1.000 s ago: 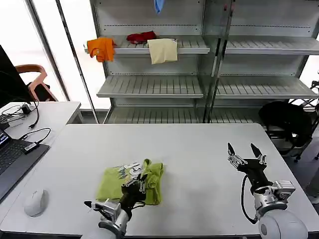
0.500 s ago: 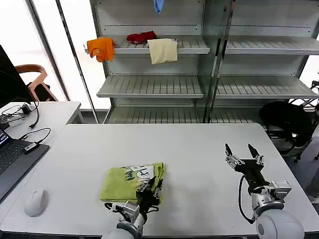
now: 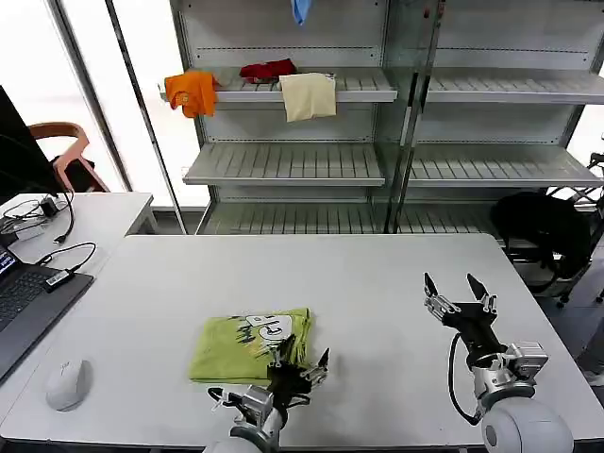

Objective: Fold and organize the clothes.

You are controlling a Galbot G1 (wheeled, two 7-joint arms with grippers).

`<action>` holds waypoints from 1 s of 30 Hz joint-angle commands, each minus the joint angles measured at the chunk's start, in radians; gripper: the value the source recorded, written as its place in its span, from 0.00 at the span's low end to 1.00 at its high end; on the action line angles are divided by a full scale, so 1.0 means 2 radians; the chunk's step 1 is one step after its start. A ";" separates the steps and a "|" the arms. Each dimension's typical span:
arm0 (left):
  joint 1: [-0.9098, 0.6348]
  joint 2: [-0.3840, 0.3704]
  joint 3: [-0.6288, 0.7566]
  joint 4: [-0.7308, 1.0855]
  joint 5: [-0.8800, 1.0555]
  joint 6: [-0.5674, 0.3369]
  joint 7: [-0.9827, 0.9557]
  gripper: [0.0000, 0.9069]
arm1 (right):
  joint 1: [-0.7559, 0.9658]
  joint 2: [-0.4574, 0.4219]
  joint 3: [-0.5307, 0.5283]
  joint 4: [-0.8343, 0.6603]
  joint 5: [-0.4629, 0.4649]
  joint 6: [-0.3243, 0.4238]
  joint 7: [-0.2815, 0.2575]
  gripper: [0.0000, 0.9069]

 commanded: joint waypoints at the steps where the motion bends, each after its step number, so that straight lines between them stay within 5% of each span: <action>1: -0.003 0.024 -0.100 -0.099 -0.166 -0.046 0.045 1.00 | 0.001 0.000 -0.002 -0.002 0.000 0.001 0.000 1.00; 7: -0.002 0.082 -0.318 -0.097 -0.223 -0.043 0.085 1.00 | 0.007 -0.001 -0.006 -0.006 0.000 0.001 0.000 1.00; 11: 0.028 0.112 -0.375 -0.048 -0.251 -0.005 0.078 1.00 | 0.010 -0.001 -0.008 -0.013 0.000 0.001 0.000 1.00; 30: 0.044 0.062 -0.235 0.014 -0.155 0.010 0.020 1.00 | 0.008 0.003 -0.012 -0.022 -0.010 0.000 -0.001 1.00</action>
